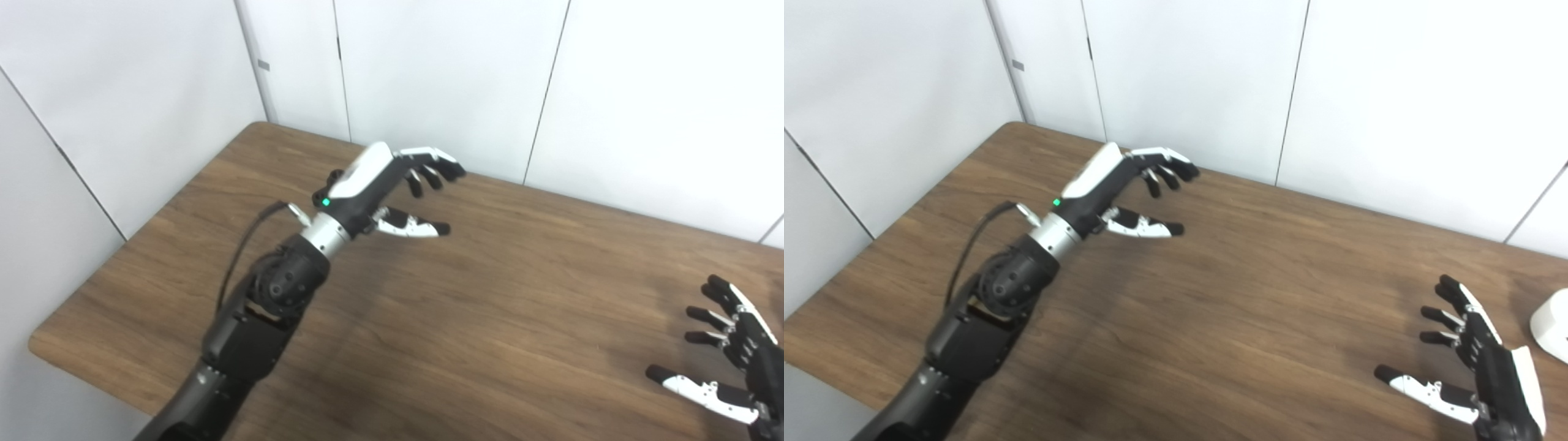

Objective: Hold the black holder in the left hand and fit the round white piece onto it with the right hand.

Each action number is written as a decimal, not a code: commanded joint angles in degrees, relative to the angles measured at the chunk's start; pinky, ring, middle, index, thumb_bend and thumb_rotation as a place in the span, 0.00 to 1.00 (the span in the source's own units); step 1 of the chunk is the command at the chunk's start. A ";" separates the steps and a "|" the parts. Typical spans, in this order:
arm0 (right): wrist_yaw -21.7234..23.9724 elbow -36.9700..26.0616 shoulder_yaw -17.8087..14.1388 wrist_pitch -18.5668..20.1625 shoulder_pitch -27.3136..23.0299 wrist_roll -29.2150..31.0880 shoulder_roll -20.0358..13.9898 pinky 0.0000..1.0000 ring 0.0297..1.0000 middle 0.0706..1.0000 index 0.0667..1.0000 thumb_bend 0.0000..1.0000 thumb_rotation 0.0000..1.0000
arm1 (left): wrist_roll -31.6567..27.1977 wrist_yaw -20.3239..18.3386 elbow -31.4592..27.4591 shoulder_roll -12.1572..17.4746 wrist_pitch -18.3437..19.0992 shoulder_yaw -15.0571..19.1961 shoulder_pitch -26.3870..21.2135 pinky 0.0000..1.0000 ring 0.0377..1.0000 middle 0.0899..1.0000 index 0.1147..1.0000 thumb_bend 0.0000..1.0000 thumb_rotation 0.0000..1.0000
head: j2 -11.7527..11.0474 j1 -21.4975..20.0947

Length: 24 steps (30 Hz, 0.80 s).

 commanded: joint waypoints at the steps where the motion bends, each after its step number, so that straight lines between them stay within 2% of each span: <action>1: 0.21 -0.91 -0.17 -2.37 -1.66 0.49 -0.70 0.61 0.76 0.89 0.88 0.70 0.00 | 1.38 0.35 -2.45 2.75 1.10 1.83 -2.61 0.51 0.64 0.68 0.65 0.72 0.00 | 0.07 0.14; 7: 0.46 -0.46 -0.13 -2.79 -1.56 1.19 -0.63 0.61 0.76 0.89 0.88 0.70 0.00 | 3.66 1.69 -0.25 7.23 2.11 5.69 -3.80 0.60 0.69 0.73 0.69 0.73 0.00 | 0.13 0.40; 12: 0.49 -0.25 -0.17 -2.64 -1.54 1.32 -0.52 0.60 0.76 0.89 0.88 0.70 0.01 | 7.14 3.94 2.69 10.16 1.91 7.60 -4.95 0.66 0.77 0.78 0.73 0.76 0.05 | 0.13 0.40; 15: 0.33 0.09 -0.11 -2.99 -1.56 1.21 -0.43 0.60 0.76 0.89 0.88 0.70 0.01 | 11.99 5.39 4.38 12.34 2.45 7.67 -5.35 0.65 0.79 0.81 0.74 0.77 0.12 | 0.12 0.30; 18: 0.28 0.04 -0.13 -3.04 -1.46 1.21 -0.34 0.60 0.77 0.89 0.87 0.71 0.00 | 15.04 5.54 5.60 13.45 4.21 7.78 -5.60 0.69 0.82 0.84 0.76 0.80 0.16 | 0.27 0.08; 20: 0.15 -0.33 -0.12 -2.75 -1.35 0.88 -0.29 0.59 0.76 0.88 0.88 0.71 0.02 | 16.95 5.18 6.36 14.27 5.69 7.51 -5.51 0.72 0.87 0.88 0.79 0.78 0.20 | 0.35 0.06; 24: 0.12 -0.66 -0.20 -2.72 -1.36 0.76 -0.37 0.58 0.76 0.88 0.88 0.71 0.01 | 19.88 4.78 8.67 15.96 7.61 6.87 -5.02 0.74 0.90 0.90 0.80 0.79 0.21 | 0.56 -0.31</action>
